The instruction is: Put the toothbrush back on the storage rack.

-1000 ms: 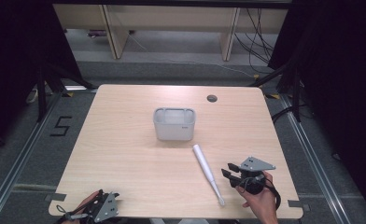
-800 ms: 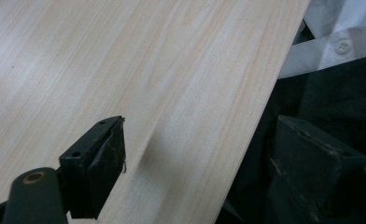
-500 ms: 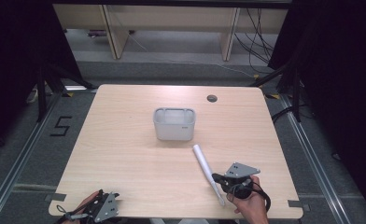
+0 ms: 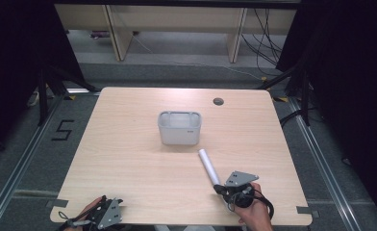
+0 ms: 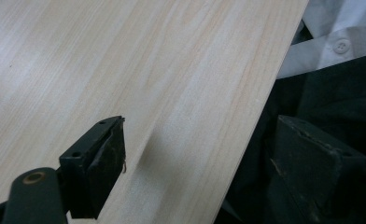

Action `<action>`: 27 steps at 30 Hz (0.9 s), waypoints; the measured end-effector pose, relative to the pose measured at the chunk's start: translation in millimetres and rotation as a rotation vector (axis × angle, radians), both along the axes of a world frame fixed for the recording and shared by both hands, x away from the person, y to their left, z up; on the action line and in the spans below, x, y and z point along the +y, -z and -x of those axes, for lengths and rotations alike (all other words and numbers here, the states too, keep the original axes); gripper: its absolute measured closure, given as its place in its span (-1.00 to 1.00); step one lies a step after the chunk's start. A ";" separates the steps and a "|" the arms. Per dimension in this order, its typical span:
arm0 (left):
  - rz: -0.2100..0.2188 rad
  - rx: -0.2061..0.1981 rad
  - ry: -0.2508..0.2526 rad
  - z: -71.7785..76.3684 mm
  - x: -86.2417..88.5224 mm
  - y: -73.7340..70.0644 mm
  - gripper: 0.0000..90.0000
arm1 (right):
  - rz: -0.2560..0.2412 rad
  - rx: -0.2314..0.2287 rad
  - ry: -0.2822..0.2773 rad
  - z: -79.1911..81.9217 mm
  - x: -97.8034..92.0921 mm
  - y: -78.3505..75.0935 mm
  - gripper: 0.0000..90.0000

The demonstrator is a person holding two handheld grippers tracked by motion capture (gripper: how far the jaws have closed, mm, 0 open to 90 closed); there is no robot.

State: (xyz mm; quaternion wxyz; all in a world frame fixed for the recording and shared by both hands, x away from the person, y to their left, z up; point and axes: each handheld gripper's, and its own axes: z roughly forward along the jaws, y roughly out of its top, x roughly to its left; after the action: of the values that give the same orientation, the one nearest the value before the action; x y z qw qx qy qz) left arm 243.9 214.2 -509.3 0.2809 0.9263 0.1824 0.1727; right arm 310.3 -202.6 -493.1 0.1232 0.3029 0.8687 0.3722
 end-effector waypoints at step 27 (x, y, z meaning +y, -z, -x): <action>-0.001 -0.001 0.003 0.1 -0.2 -0.1 -0.62 | 0.096 0.020 0.016 -3.0 -5.5 7.4 0.97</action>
State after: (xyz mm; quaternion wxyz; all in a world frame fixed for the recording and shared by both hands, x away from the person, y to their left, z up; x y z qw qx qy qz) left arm 243.8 214.0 -509.2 0.2807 0.9266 0.1807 0.1730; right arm 313.3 -208.1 -500.4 0.1317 0.3074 0.8842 0.3260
